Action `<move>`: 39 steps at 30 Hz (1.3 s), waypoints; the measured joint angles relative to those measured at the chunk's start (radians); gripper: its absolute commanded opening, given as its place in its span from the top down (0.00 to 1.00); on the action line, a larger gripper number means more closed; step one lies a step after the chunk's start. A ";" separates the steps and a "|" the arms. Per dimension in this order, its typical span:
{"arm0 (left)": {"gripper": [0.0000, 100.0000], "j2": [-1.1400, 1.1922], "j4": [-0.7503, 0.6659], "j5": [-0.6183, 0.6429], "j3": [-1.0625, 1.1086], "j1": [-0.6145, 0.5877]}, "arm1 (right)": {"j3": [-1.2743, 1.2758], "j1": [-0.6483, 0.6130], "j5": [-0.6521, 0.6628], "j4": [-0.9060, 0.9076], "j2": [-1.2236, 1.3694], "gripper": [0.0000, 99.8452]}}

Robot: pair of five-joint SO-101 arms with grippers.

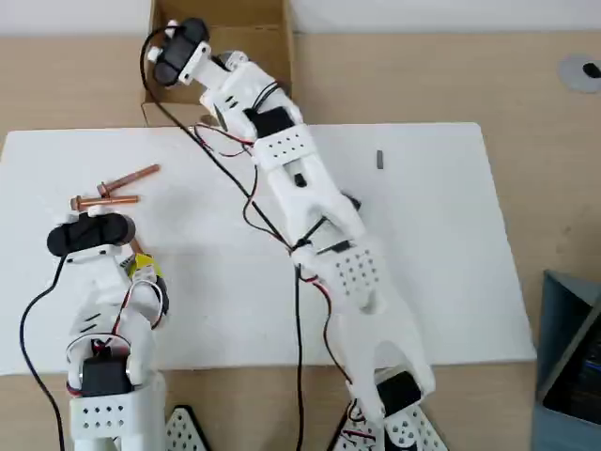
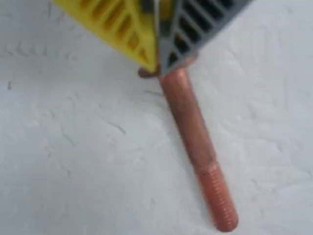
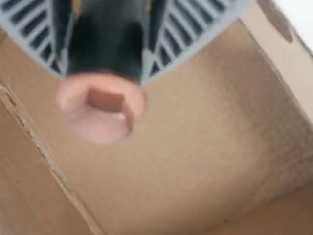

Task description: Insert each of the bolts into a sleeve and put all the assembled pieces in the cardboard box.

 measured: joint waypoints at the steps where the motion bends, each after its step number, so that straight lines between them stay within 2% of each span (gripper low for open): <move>1: 1.00 0.000 0.000 0.000 0.000 0.000 | -0.040 0.000 0.006 0.012 0.031 0.84; 7: 1.00 0.000 0.000 0.000 0.000 0.000 | -0.258 0.002 0.018 0.109 0.127 0.85; 14: 1.00 0.000 0.000 0.000 0.000 0.000 | -0.399 0.002 0.018 0.230 0.153 0.89; 20: 1.00 0.000 0.000 0.000 0.000 0.000 | -0.565 0.000 0.018 0.451 0.152 0.97; 26: 1.00 0.000 0.000 0.000 0.000 0.000 | -0.577 0.012 0.018 0.649 0.110 0.99; 35: 1.00 0.000 0.000 0.000 0.000 0.000 | -0.578 0.052 0.014 0.984 -0.084 0.99; 39: 1.00 0.000 0.000 0.000 0.000 0.000 | -0.578 0.066 -0.100 1.135 -0.141 0.99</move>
